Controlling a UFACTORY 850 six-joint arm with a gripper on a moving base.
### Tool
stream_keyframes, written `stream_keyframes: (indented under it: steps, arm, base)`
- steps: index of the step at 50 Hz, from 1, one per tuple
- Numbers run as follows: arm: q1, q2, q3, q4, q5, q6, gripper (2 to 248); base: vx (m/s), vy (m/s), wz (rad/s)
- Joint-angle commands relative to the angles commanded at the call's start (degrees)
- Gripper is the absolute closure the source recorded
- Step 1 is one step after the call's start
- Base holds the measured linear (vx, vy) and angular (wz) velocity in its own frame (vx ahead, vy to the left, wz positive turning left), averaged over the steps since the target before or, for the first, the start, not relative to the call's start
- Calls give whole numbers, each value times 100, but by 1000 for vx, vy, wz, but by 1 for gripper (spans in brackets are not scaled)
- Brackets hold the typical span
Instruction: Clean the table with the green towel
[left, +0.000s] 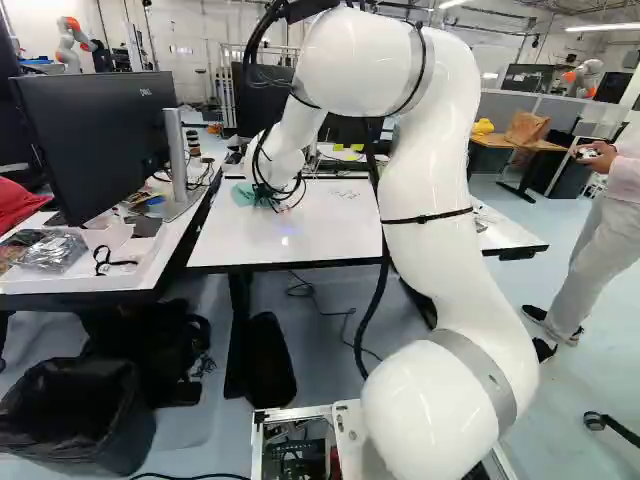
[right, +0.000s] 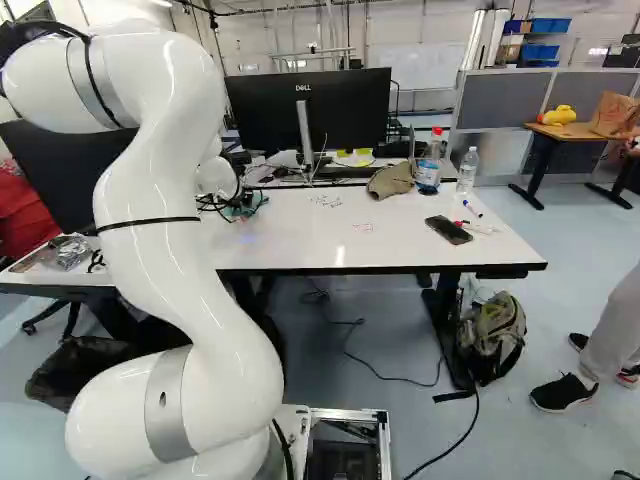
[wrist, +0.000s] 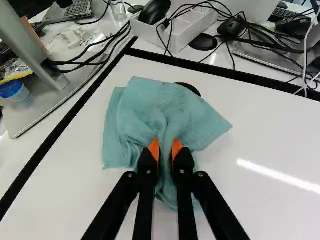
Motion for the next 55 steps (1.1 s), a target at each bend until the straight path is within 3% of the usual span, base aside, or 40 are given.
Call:
stream_keyframes:
  steps: [18, 55]
  arm:
    - [-40, 187, 58, 0, 0, 0, 204]
    - [-618, 615, 88, 0, 0, 0, 204]
  base:
    - [0, 0, 0]
    - [0, 0, 0]
